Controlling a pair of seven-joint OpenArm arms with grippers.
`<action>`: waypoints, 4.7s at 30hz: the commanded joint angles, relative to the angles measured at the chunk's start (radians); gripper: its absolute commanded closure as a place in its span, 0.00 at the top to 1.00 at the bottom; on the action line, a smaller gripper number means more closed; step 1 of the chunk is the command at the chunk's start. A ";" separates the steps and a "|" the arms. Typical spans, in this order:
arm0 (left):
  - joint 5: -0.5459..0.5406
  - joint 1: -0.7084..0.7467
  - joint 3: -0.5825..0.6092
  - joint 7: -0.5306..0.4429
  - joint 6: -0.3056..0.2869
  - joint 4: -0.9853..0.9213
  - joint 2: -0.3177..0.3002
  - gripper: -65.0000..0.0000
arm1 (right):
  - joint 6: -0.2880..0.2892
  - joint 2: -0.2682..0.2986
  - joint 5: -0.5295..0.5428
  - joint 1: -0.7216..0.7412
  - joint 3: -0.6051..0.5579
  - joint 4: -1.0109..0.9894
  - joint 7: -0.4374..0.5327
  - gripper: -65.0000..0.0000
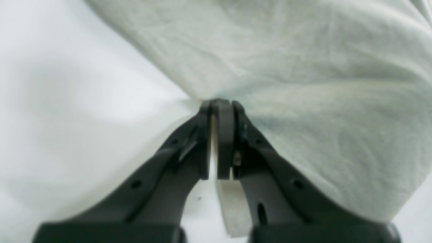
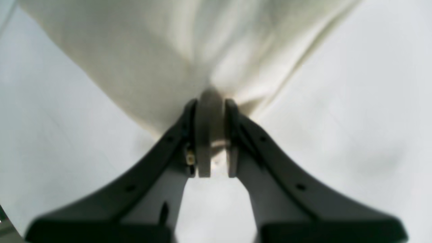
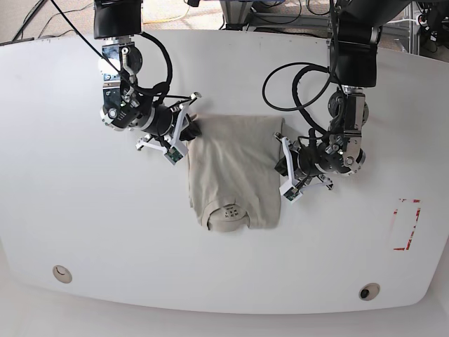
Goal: Layout the t-shirt on the table in an organized manner, then fold the t-shirt properly
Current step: 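Grasp the bundle's edges with both grippers and square it on the table, then grasp the bundle's collar end with the right gripper and lift it, then release with the right gripper and grasp the bundle's collar with the left, then carry the beige bundle with the left gripper toward the red taped rectangle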
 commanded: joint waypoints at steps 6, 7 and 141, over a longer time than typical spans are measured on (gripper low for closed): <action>-0.012 0.027 -0.002 -0.016 -0.002 0.146 -0.004 0.03 | 0.001 0.009 0.018 0.081 0.023 0.174 -0.096 0.10; -0.012 0.035 -0.002 -0.016 -0.002 0.166 -0.007 0.03 | 0.001 0.009 0.019 0.098 0.023 0.177 -0.106 0.10; -0.124 0.062 -0.039 -0.619 0.269 -0.167 -0.294 0.03 | 0.001 0.156 0.025 0.031 0.342 0.260 -0.114 0.09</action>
